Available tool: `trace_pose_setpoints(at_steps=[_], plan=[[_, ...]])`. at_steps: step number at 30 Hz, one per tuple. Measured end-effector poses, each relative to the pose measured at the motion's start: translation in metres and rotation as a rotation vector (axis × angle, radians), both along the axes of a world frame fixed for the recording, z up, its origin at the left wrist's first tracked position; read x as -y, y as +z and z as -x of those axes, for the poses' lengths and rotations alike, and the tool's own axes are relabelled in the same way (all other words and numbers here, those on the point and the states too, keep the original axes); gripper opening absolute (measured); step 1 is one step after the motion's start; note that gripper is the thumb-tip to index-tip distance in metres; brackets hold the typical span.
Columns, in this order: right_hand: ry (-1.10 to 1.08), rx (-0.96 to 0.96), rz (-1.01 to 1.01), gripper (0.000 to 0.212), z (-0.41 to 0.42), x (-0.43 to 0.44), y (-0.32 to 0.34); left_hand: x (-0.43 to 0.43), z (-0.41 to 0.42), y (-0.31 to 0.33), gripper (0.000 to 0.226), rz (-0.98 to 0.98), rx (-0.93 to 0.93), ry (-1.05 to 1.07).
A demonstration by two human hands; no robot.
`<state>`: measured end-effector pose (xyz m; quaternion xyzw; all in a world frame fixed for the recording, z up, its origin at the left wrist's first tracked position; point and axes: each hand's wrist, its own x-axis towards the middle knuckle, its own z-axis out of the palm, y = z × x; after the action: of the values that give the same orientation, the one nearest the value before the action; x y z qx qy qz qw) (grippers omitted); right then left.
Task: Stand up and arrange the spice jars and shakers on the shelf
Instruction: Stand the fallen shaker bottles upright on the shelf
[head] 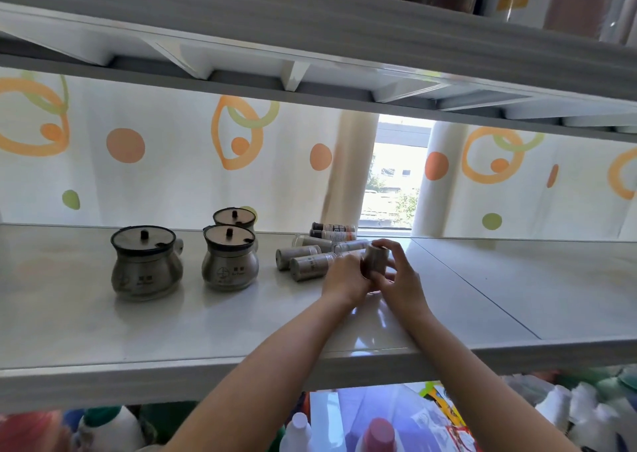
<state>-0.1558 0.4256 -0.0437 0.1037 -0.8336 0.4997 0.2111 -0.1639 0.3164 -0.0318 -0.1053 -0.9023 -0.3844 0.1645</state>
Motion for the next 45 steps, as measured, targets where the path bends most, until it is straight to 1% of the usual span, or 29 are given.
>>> trace_pose_setpoints(at_steps=[4, 7, 9, 11, 12, 14, 15, 16, 18, 19, 20, 21, 23, 25, 26, 28, 29, 33, 37, 39, 41, 43, 45], plan=[[-0.014, 0.001, -0.04, 0.055, 0.001, 0.001, 0.0, 0.0, -0.001, -0.003, 0.025, -0.03, 0.015, -0.004], [-0.009, -0.002, -0.031, 0.055, 0.001, 0.001, 0.0, 0.003, -0.004, -0.004, 0.026, 0.02, 0.011, -0.023], [0.004, 0.003, -0.002, 0.055, 0.001, 0.001, 0.0, 0.007, -0.008, -0.005, 0.031, 0.048, -0.013, -0.045], [0.005, 0.002, 0.017, 0.05, 0.0, 0.002, 0.001, 0.017, -0.012, -0.006, 0.035, 0.087, -0.065, -0.062], [-0.001, 0.0, 0.003, 0.048, -0.001, 0.002, 0.002, 0.024, -0.014, -0.006, 0.033, 0.11, -0.119, -0.051], [-0.03, -0.034, -0.066, 0.047, -0.002, 0.004, 0.002, 0.041, -0.017, -0.006, 0.026, 0.112, -0.253, 0.041], [-0.073, -0.091, -0.119, 0.047, -0.005, 0.006, 0.002, 0.051, -0.018, -0.007, 0.026, 0.111, -0.304, 0.117], [-0.139, -0.189, -0.185, 0.047, -0.009, 0.008, 0.003, 0.061, -0.019, -0.007, 0.028, 0.126, -0.331, 0.2], [-0.255, -0.476, -0.361, 0.045, -0.015, 0.015, 0.004, 0.08, -0.021, -0.009, 0.037, 0.175, -0.297, 0.325], [-0.258, -0.598, -0.448, 0.044, -0.015, 0.022, 0.005, 0.087, -0.022, -0.009, 0.042, 0.191, -0.263, 0.355], [-0.223, -0.672, -0.53, 0.043, -0.016, 0.032, 0.005, 0.092, -0.022, -0.01, 0.047, 0.198, -0.231, 0.372], [-0.17, -0.695, -0.607, 0.042, -0.016, 0.044, 0.005, 0.095, -0.023, -0.01, 0.05, 0.193, -0.199, 0.378], [-0.077, -0.662, -0.734, 0.046, -0.016, 0.067, 0.005, 0.097, -0.024, -0.011, 0.054, 0.165, -0.136, 0.368], [-0.036, -0.554, -0.817, 0.058, -0.013, 0.081, 0.005, 0.098, -0.023, -0.012, 0.055, 0.155, -0.083, 0.329], [-0.04, -0.501, -0.828, 0.06, -0.011, 0.085, 0.005, 0.098, -0.022, -0.013, 0.056, 0.154, -0.06, 0.312], [-0.05, -0.335, -0.844, 0.055, -0.006, 0.086, 0.005, 0.099, -0.019, -0.013, 0.055, 0.161, -0.028, 0.307], [-0.073, -0.284, -0.866, 0.052, -0.004, 0.087, 0.005, 0.099, -0.018, -0.013, 0.054, 0.165, -0.021, 0.31], [-0.122, -0.205, -0.9, 0.045, 0.002, 0.089, 0.004, 0.099, -0.018, -0.013, 0.048, 0.159, -0.016, 0.285], [-0.122, -0.229, -0.845, 0.041, 0.006, 0.087, 0.002, 0.097, -0.02, -0.01, 0.044, 0.082, -0.015, 0.234], [-0.109, -0.244, -0.753, 0.037, 0.008, 0.086, 0.001, 0.096, -0.021, -0.008, 0.042, 0.008, -0.049, 0.21], [-0.085, -0.248, -0.625, 0.034, 0.008, 0.085, 0.0, 0.095, -0.023, -0.007, 0.039, -0.045, -0.123, 0.19], [-0.047, -0.236, -0.52, 0.035, 0.008, 0.086, -0.001, 0.095, -0.027, -0.005, 0.032, -0.104, -0.234, 0.174], [-0.027, -0.188, -0.435, 0.033, 0.007, 0.089, -0.001, 0.094, -0.029, -0.003, 0.028, -0.149, -0.316, 0.158]])
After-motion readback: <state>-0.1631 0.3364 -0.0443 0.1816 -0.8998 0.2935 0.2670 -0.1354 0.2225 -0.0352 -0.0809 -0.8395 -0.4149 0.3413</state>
